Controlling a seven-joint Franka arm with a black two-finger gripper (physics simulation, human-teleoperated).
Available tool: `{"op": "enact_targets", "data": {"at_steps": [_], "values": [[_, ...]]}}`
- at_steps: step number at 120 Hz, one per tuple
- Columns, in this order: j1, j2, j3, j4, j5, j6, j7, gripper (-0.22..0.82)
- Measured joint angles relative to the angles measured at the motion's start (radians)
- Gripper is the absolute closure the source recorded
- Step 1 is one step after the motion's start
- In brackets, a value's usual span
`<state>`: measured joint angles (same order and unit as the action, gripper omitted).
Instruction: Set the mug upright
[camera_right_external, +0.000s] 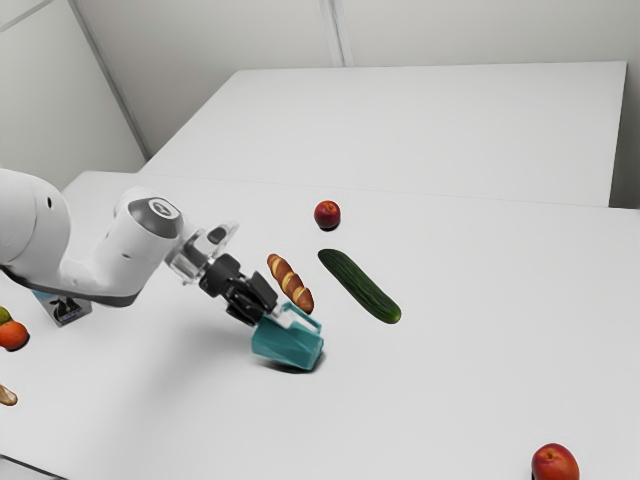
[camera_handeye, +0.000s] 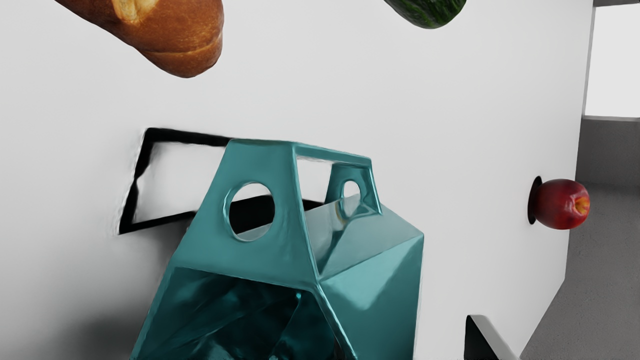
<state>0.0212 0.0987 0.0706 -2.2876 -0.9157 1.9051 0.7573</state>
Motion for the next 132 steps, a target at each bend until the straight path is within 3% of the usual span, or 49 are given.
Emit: {"op": "enact_targets", "data": {"at_steps": [15, 34, 48, 72, 103, 132], "values": [[0.001, -0.003, 0.001, 0.007, -0.001, -0.026, 0.021, 0.65], [0.0, -0.013, 0.001, 0.012, 0.006, -0.044, 0.042, 0.73], [0.0, -0.031, 0.002, 0.013, 0.013, -0.05, 0.053, 0.75], [-0.004, -0.156, 0.002, 0.086, 0.191, -0.054, 0.033, 0.77], [-0.005, -0.161, -0.051, 0.213, 0.592, -0.031, -0.072, 0.78], [-0.019, -0.155, -0.104, 0.155, 0.788, 0.105, -0.175, 0.78]]}}
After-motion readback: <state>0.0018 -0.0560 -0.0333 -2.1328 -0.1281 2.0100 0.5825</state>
